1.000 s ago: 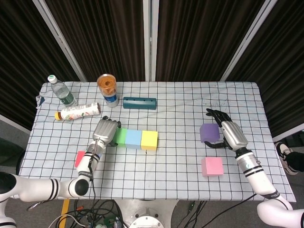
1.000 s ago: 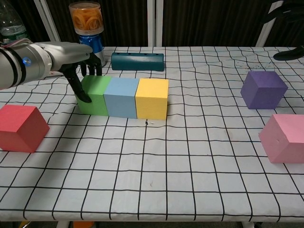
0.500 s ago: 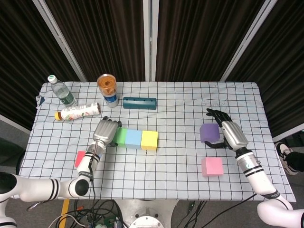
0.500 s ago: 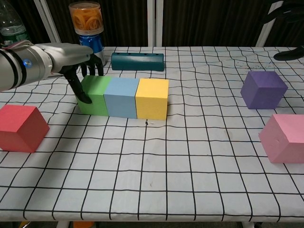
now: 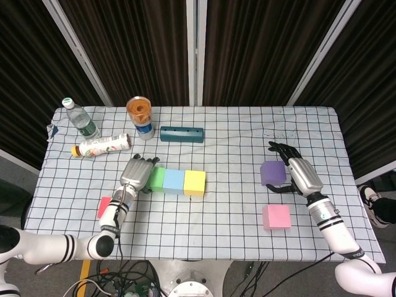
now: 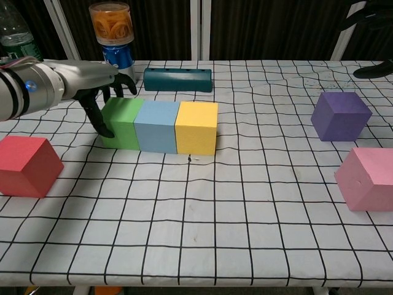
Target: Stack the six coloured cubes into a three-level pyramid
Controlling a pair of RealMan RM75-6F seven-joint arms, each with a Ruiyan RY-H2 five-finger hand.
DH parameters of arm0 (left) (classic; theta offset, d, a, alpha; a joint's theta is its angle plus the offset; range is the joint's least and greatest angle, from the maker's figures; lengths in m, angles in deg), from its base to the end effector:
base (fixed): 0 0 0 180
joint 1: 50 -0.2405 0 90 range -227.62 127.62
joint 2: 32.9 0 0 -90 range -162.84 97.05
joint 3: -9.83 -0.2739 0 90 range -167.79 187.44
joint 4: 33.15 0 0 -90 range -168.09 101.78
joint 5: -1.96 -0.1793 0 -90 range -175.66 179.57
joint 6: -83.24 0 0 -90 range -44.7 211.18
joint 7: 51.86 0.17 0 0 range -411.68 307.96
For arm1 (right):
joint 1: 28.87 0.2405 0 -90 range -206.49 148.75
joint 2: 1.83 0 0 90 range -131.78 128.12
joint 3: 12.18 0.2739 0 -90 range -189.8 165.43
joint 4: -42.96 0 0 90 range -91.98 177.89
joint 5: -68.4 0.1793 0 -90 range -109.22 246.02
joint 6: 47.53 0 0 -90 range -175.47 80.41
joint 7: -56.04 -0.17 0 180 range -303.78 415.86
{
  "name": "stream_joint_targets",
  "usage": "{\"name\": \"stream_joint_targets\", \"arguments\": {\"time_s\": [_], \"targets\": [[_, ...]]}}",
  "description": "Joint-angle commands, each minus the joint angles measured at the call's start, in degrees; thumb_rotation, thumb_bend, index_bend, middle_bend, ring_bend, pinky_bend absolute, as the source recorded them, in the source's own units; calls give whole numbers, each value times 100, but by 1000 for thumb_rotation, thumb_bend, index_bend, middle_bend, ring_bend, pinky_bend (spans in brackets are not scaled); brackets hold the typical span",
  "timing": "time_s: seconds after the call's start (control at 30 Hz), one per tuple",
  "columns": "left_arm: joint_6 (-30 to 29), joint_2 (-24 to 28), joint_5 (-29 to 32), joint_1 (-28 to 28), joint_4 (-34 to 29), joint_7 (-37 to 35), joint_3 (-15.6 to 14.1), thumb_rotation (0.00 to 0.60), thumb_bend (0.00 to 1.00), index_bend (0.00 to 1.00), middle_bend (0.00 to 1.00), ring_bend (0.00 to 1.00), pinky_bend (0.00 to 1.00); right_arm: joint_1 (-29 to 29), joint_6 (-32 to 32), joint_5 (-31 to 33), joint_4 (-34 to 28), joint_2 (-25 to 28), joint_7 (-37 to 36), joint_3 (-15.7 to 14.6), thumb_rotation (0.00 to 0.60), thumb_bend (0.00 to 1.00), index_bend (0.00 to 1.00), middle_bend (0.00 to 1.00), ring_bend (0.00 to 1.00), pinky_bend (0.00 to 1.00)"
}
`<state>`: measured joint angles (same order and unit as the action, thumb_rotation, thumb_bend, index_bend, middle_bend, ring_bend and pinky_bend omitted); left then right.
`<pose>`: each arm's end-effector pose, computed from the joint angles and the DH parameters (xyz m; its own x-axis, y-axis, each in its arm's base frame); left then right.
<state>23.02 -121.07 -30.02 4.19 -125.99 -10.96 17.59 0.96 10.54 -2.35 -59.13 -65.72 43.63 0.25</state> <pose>-0.1381 0.3860 -0.0036 0.5457 0.3693 0.7522 0.8380 -0.2441 -0.4881 -0.2009 -0.3363 0.1435 0.0119 -0.2807 0.9597 -0.9845 -0.1715 -0.0380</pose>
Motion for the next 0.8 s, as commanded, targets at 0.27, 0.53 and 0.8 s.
{"name": "stream_joint_targets", "arguments": {"time_s": [0.27,0.53,0.8], "targets": [[-104,325,-319,-145,-457,-191,-14,600,93,90,183,246,181,-10,14,-1,-14,26,-9,8,600,100,0,155,0,0],[-235,1354,-1046,-617,-1062,-760,-181,600,93,92,179,232,171,-55,34,-18,7,101,-70,0,600,99,0,155,0,0],[-295,2422,-2338,-1530,-1102,-2357,-479,600,93,205,230,231,160,-153,171,-98,22,224,-191,22,600,101,0,155,0,0]]}}
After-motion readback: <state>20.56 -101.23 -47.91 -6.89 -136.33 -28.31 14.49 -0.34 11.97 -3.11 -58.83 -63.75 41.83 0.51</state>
